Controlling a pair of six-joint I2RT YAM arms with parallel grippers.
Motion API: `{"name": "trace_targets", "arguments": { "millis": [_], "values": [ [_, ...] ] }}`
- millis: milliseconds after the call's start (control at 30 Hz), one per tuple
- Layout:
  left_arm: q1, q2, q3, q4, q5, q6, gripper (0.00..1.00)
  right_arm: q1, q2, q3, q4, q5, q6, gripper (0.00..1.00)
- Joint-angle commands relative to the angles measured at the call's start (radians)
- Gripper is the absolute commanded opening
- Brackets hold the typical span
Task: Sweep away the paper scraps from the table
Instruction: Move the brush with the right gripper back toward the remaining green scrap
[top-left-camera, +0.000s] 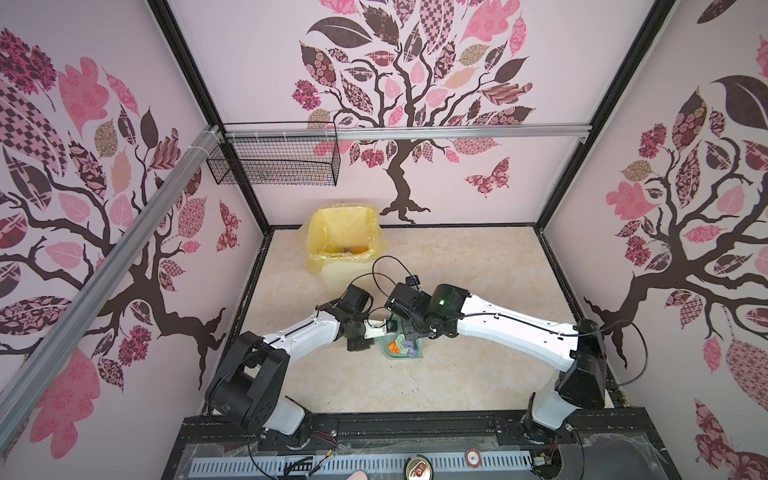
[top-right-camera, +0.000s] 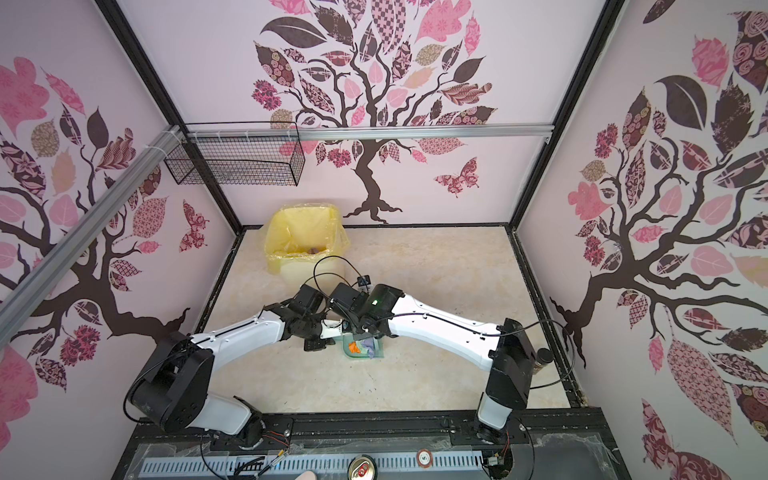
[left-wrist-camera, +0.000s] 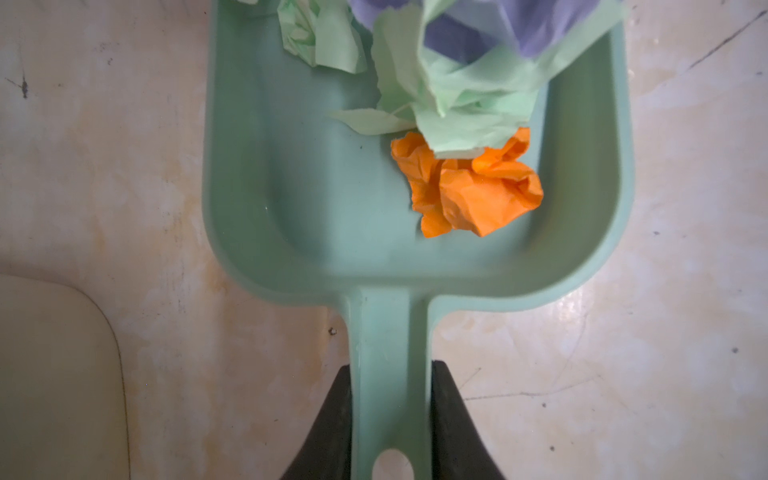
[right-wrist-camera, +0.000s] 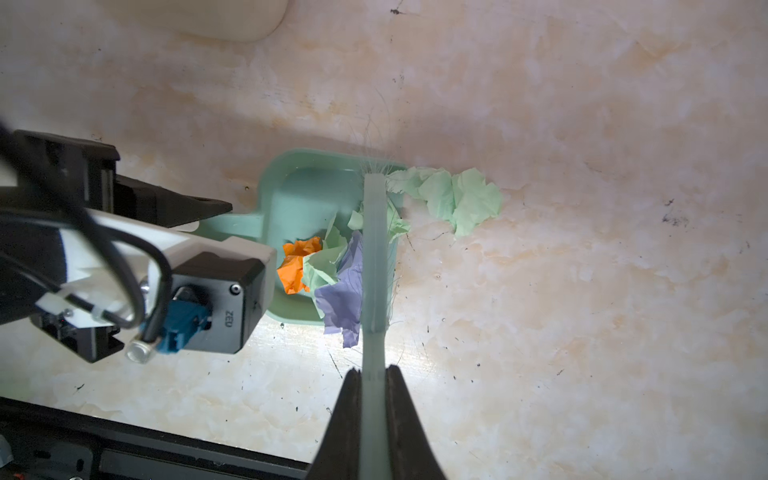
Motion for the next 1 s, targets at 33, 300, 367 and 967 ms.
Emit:
{"name": "trace_targets", "arguments": {
  "millis": [33,300,367,967],
  "values": [
    [-0.009,0.011,0.009,-0.002,0.009,-0.023,0.0,0.007,-0.083,0.021,-0.013,0.033,-0.001,0.0],
    [-0.008,-0.02,-0.01,0.017,0.047,-0.066,0.0,0.007,-0.227,0.013,-0.144,0.173,0.048,0.0],
    [-0.009,-0.031,-0.015,0.015,0.054,-0.073,0.0,0.007,-0.278,-0.012,-0.162,0.225,0.062,0.0],
    [0.006,-0.242,0.038,-0.228,0.071,-0.043,0.0,-0.164,-0.473,-0.349,-0.123,0.209,0.045,0.0]
  ]
}}
